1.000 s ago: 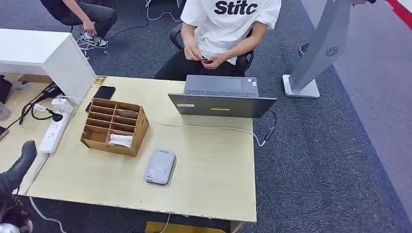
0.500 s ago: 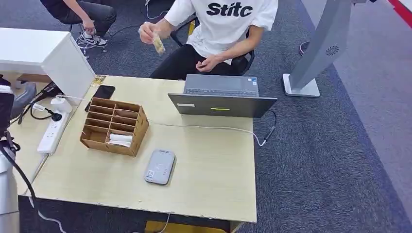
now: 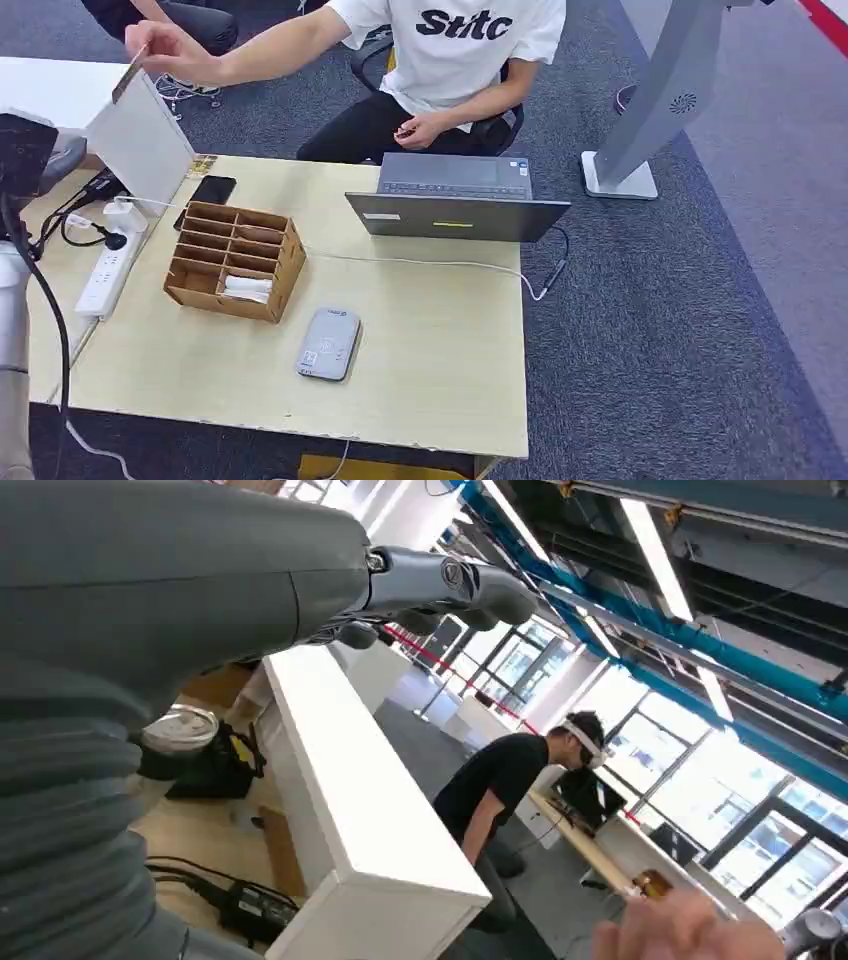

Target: Pass the card to the sensor for recognition and then transmit it.

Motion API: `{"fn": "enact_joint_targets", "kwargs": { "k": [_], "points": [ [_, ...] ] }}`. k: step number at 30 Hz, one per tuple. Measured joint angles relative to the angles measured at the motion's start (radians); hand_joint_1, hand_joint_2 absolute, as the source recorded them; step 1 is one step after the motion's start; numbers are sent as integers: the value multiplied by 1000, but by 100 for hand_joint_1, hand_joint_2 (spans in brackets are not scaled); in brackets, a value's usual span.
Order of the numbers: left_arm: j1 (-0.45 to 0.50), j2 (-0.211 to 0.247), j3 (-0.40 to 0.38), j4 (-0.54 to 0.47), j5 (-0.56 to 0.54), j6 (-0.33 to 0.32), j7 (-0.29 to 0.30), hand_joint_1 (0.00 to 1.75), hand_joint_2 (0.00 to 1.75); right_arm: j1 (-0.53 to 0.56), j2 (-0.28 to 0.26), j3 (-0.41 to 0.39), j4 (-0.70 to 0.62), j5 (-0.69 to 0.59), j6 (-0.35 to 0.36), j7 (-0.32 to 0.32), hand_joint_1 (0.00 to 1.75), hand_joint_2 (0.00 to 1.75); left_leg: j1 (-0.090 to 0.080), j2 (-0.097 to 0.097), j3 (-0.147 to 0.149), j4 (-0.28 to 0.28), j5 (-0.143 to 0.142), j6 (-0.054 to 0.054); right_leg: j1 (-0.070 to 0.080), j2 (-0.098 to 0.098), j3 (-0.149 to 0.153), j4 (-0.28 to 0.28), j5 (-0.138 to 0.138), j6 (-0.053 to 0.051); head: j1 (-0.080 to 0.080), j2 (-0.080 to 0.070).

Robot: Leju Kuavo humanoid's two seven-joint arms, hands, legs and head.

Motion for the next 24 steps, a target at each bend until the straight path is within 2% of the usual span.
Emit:
{"fn": "enact_joint_targets", "kwargs": {
  "k": [5,19,20,21,24],
  "points": [
    [-2,-13,-31,21,-14,2,11,0,175,0,1,0,0,0,1,0,0,175,0,0,0,0,0,0,0,0,0,0,0,0,0,0],
    [-3,-32,-55,52,-29,-8,11,0,175,0,2,0,0,1,12,-3,0,175,0,0,0,0,0,0,0,0,0,0,0,0,0,0],
    [-2,-34,-58,52,-30,-11,11,154,175,0,3,0,0,-3,14,-7,0,175,0,0,0,0,0,0,0,0,0,0,0,0,0,0],
    [-2,-37,-63,52,-30,-13,11,175,175,0,3,0,0,-6,20,-11,0,175,0,0,0,0,0,0,0,0,0,0,0,0,0,0],
    [-1,-44,-71,52,-26,-18,10,175,175,0,5,0,0,-5,23,-14,0,175,0,0,0,0,0,0,0,0,0,0,0,0,0,0]
  ]
}}
